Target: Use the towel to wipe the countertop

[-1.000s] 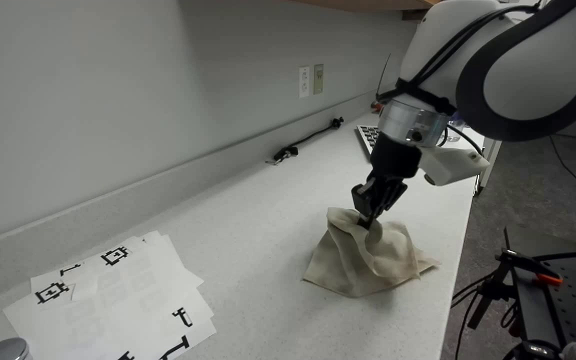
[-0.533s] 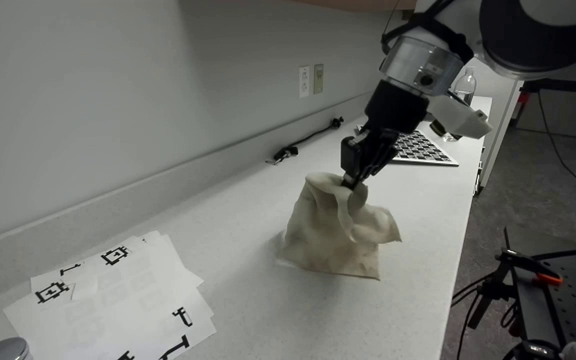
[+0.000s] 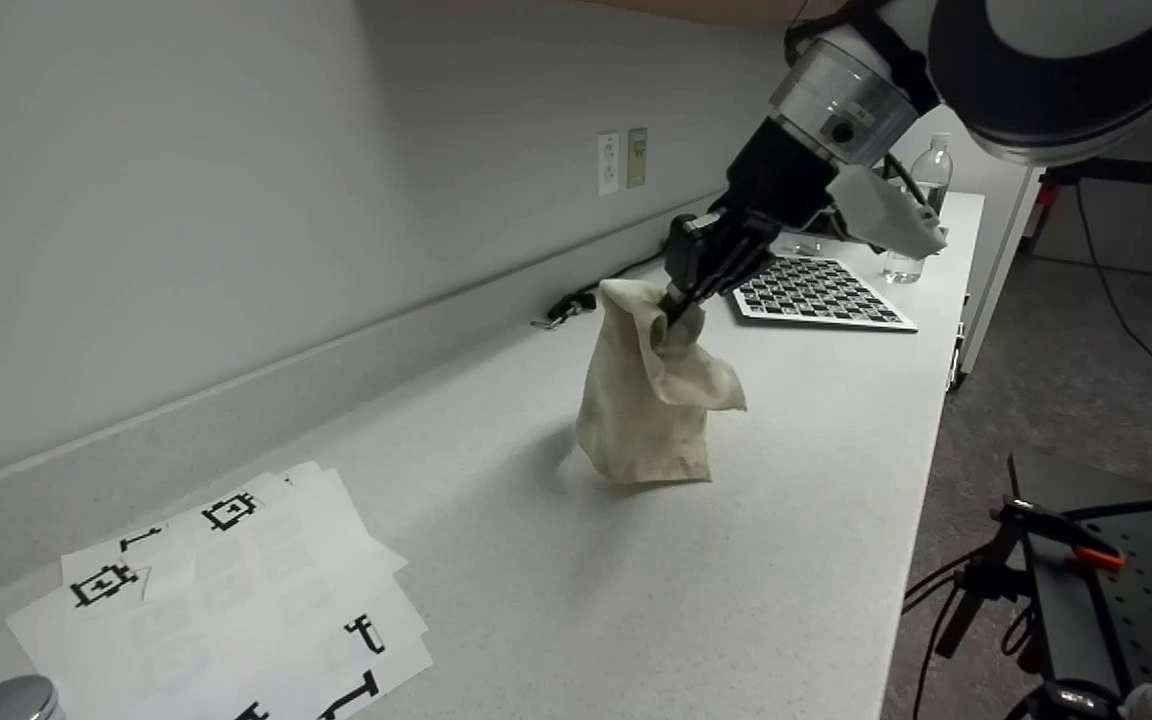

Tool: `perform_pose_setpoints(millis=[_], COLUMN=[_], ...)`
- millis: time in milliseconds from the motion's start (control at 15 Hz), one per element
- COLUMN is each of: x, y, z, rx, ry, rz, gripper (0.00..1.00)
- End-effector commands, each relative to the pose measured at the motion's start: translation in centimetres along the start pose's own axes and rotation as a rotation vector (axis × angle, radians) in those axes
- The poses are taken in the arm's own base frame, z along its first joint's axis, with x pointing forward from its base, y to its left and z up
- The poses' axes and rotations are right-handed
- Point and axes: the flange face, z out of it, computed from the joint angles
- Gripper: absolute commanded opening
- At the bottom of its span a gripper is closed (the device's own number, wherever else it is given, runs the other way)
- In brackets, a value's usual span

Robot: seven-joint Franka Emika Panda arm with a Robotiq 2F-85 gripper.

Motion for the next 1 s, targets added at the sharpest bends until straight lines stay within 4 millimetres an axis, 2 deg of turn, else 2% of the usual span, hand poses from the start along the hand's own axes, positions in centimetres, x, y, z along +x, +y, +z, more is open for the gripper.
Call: perform_pose_setpoints(millis=[0, 267, 400, 600, 733, 800, 933], x=[0.5, 0.7, 0.6, 0.2, 0.2, 0.1, 0.0], y=[3.0, 8.3, 10.2, 11.5, 11.0, 10.3, 8.9], z=[2.1, 5.4, 7.1, 9.3, 10.3, 10.6, 10.8], rx=[-0.053, -0.127, -0.165, -0.215, -0.230, -0.229, -0.225], ry=[0.073, 0.112, 0.107, 0.085, 0.070, 0.059, 0.045], rz=[-0.023, -0.051, -0.040, -0.036, -0.037, -0.036, -0.053], gripper=[0.01, 0.01, 0.01, 0.01, 0.01, 0.30, 0.38])
